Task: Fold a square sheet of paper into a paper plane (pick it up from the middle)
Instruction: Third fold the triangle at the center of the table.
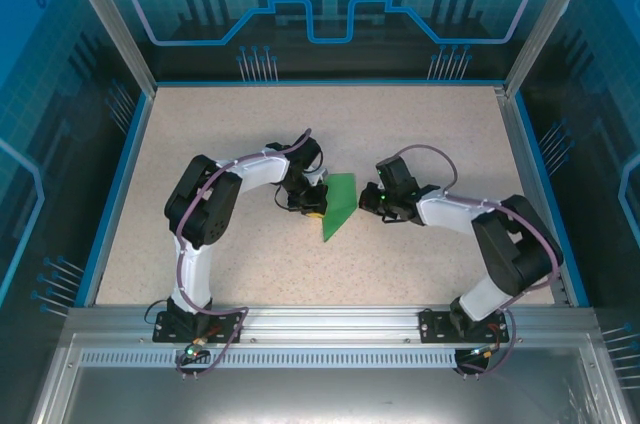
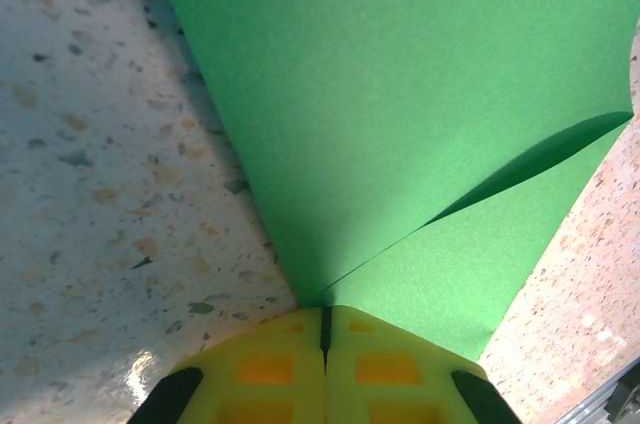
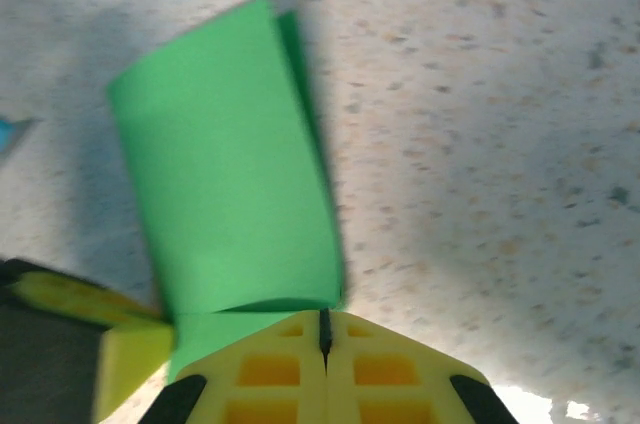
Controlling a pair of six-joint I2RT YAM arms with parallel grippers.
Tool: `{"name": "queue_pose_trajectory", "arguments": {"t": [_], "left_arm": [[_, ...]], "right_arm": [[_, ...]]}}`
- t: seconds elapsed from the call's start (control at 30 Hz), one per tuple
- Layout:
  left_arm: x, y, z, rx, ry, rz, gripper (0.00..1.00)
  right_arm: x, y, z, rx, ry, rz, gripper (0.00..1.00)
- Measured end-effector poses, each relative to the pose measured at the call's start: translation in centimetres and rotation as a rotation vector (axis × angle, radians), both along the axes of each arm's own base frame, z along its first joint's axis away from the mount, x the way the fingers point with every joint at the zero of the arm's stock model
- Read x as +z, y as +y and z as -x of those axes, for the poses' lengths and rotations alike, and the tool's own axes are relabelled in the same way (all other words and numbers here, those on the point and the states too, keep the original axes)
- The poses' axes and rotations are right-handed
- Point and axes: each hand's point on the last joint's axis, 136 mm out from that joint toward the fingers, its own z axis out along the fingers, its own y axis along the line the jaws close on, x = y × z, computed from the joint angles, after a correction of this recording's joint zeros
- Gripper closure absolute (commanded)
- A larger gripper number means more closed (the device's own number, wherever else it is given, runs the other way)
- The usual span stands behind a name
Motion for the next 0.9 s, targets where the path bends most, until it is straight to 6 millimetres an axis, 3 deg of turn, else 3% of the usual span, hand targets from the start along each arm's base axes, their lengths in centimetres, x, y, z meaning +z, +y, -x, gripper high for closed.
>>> {"name": "queue_pose_trajectory", "arguments": {"t": [0.2, 0.43, 0.6, 0.9], "left_arm": [[0.0, 0.0, 0.0, 0.000, 0.001, 0.000, 0.94], [0.0, 0.0, 0.0, 0.000, 0.003, -0.001, 0.94], [0.0, 0.0, 0.0, 0.000, 0.004, -0.001, 0.94], [0.0, 0.0, 0.0, 0.000, 0.004, -0.002, 0.95]], "right_arm": [[1.5, 4.7, 2.6, 0.110, -0.033, -0.058, 0.99], [-0.5, 8.8, 5.5, 0.186, 0.011, -0.089, 0.99], [-2.1, 9.1, 6.5, 0.188, 0.047, -0.081, 1.00], [-3.3, 9.1, 6.9, 0.179, 0.065, -0.082, 1.00]]}}
